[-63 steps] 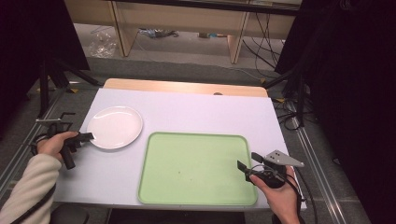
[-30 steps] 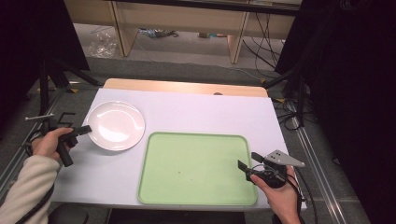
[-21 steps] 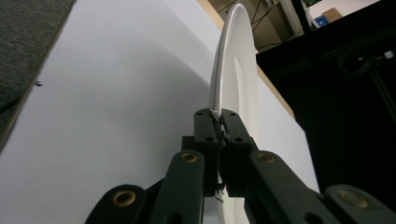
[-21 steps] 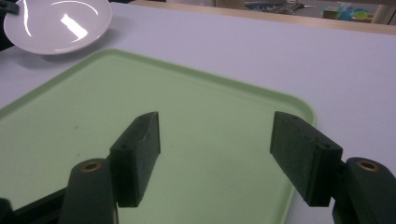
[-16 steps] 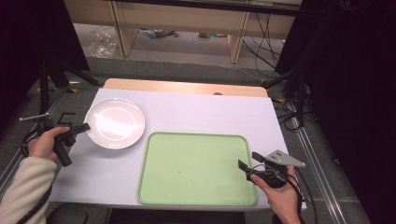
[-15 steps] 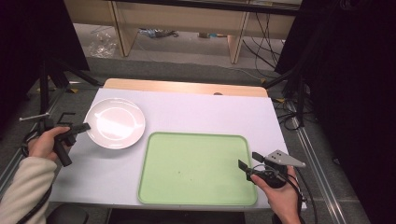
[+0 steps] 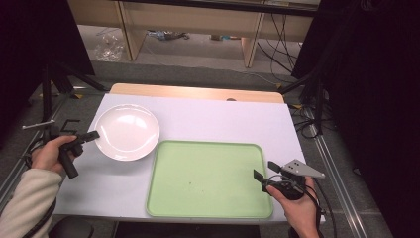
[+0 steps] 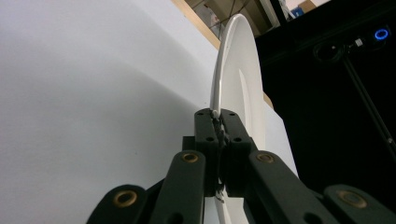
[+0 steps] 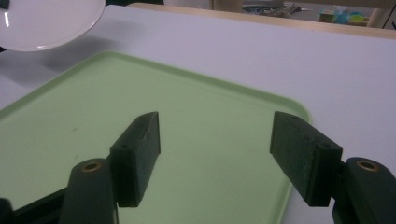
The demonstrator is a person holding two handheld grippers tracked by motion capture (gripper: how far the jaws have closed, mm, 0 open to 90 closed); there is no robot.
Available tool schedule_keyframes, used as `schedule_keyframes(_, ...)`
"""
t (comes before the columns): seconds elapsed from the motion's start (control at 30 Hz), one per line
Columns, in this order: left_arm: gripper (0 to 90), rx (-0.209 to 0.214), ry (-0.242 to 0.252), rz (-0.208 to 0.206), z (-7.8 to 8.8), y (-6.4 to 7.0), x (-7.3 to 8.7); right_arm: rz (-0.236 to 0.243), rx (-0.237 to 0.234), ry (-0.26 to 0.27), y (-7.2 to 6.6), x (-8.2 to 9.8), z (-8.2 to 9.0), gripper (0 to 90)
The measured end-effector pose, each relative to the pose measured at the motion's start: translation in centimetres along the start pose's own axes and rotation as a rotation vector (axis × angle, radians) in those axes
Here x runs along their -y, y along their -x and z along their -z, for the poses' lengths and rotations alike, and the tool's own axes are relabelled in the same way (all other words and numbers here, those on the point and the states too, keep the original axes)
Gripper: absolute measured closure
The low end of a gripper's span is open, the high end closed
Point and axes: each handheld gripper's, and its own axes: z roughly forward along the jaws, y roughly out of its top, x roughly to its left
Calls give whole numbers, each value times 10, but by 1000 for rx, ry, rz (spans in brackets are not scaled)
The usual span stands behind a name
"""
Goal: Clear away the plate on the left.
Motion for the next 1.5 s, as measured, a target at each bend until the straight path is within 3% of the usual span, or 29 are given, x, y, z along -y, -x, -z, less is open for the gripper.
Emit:
schedule_keyframes(0.03,870,-33,-11,1,0,4,0,0,0,0,0,0,0,342)
schedule_keyframes(0.07,871,-33,-11,1,0,4,0,0,0,0,0,0,0,342)
schedule_keyframes(0.4,872,5,-41,4,-5,12,7,0,0,1,0,0,0,343)
schedule_keyframes(0.67,871,16,-59,-15,-10,18,10,-1,0,1,0,0,0,344)
schedule_keyframes(1.07,873,34,-81,-8,-17,26,15,3,17,0,0,-1,2,346)
schedule_keyframes(1.1,872,56,-62,-9,-19,26,16,6,8,11,0,0,0,346)
schedule_keyframes(1.17,872,32,-80,-10,-19,28,16,0,7,5,0,0,1,346)
schedule_keyframes(1.2,872,39,-80,-11,-20,28,16,7,22,-13,0,-1,3,346)
schedule_keyframes(1.27,872,44,-81,-5,-20,29,17,1,11,8,0,0,1,346)
schedule_keyframes(1.3,872,46,-82,-6,-21,30,17,4,17,-17,0,-1,3,346)
schedule_keyframes(1.33,872,53,-84,-11,-21,30,17,2,10,6,0,0,1,346)
schedule_keyframes(1.5,871,43,-86,-6,-22,33,19,6,6,12,0,0,0,346)
